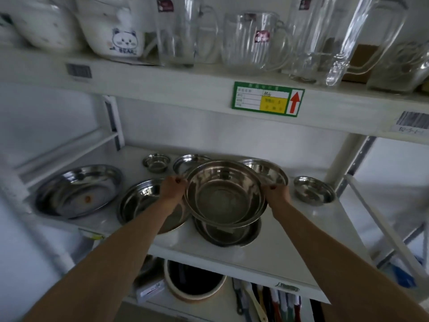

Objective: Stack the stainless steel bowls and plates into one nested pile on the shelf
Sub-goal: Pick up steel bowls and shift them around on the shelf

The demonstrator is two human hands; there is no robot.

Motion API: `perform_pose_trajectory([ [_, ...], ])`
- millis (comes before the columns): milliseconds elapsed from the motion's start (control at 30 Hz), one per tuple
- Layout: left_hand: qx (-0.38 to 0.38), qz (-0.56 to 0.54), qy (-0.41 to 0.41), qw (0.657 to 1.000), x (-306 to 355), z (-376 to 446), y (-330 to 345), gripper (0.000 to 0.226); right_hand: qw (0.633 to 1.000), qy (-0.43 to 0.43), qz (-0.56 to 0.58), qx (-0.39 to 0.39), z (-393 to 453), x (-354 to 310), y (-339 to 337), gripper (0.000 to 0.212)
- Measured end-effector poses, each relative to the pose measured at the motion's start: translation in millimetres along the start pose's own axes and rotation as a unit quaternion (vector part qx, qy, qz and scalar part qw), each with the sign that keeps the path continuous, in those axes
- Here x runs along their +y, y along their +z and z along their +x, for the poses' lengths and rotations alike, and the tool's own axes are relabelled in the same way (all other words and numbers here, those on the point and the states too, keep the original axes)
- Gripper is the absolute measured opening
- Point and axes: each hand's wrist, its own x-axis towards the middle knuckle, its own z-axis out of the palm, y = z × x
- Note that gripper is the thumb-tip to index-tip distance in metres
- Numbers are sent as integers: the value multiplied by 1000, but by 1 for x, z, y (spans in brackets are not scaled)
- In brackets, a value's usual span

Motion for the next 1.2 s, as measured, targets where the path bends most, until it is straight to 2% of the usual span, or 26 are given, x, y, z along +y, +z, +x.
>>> perform_pose_trajectory([
  [133,34,-68,-45,996,-18,2,-34,13,1000,-4,15,-18,-7,-9,40,23],
  [267,66,-104,-74,990,-38,7,-64,20,998,9,38,-55,-9,-15,80,18],
  [367,91,-119,-102,983,-52,10,-85,16,996,9,35,-81,-7,-17,109,18],
  [500,102,-139,-133,976,-66,11,-109,27,995,-16,13,-97,-8,-23,147,24],
  [633,150,-123,-145,970,-79,12,-128,27,992,-33,7,-121,-20,-33,173,24],
  [733,152,-106,-146,972,-93,14,-139,26,989,-44,3,-144,-21,-32,188,18],
  [900,146,-89,-152,974,-112,17,-146,35,984,-59,0,-167,-20,-24,207,23],
  [1000,138,-90,-165,972,-123,21,-145,32,983,-56,-17,-174,-15,-17,213,14],
  [1133,132,-79,-170,973,-132,26,-140,28,987,-37,-51,-150,-10,-10,218,32],
  [1200,137,-68,-170,973,-135,28,-137,30,987,-30,-76,-141,-8,-8,219,33],
])
